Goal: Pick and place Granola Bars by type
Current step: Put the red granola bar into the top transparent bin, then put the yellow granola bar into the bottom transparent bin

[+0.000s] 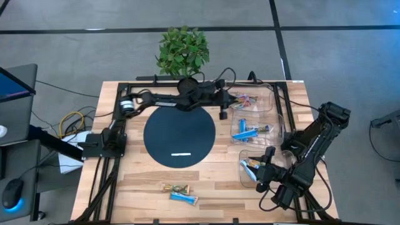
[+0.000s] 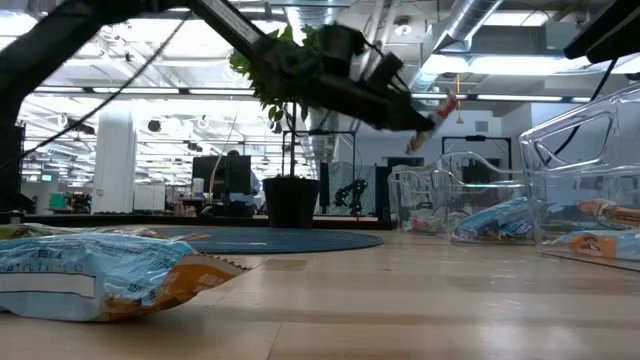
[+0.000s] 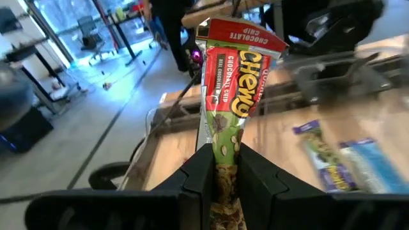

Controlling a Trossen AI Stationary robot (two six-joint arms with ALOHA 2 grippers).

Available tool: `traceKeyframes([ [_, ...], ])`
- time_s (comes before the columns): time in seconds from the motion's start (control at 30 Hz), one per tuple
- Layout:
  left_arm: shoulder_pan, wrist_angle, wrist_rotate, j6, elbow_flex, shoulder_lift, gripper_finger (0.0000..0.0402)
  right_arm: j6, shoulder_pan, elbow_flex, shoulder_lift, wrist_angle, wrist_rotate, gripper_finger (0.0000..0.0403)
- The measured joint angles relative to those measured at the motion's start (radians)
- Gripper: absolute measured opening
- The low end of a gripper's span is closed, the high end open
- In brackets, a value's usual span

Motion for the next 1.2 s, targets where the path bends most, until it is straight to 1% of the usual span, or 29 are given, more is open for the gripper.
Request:
traceKeyframes([
  [0.17, 0.029, -0.039, -0.004, 0.013, 0.137, 0.113, 0.0053, 0.0, 0.0, 0.0, 0.0, 0.004, -0.022, 0.0169],
  [0.3, 0.049, -0.055, -0.007, -0.001, 0.186, 0.168, 0.0053, 0.0, 0.0, 0.0, 0.0, 0.007, -0.029, 0.0169],
  [0.53, 0.057, -0.109, -0.014, -0.058, 0.236, 0.178, 0.0053, 0.0, 0.0, 0.0, 0.0, 0.013, -0.041, 0.0169],
  [0.57, 0.057, -0.126, -0.03, -0.068, 0.242, 0.178, 0.0053, 0.0, 0.0, 0.0, 0.0, 0.013, -0.041, 0.0169],
  [0.73, 0.057, -0.16, -0.184, -0.104, 0.262, 0.178, 0.0057, 0.0, 0.0, 0.0, 0.0, 0.014, -0.041, 0.0169],
  [0.87, 0.061, -0.17, -0.196, -0.109, 0.262, 0.178, 0.0081, 0.0, 0.0, 0.0, 0.0, 0.015, -0.041, 0.0169],
  [1.07, 0.058, -0.172, -0.188, -0.106, 0.262, 0.178, 0.0139, 0.0, 0.0, 0.0, 0.0, 0.016, -0.041, 0.0169],
  [1.2, 0.059, -0.172, -0.189, -0.092, 0.261, 0.177, 0.017, 0.001, 0.0, 0.0, 0.0, 0.016, -0.041, 0.0169],
])
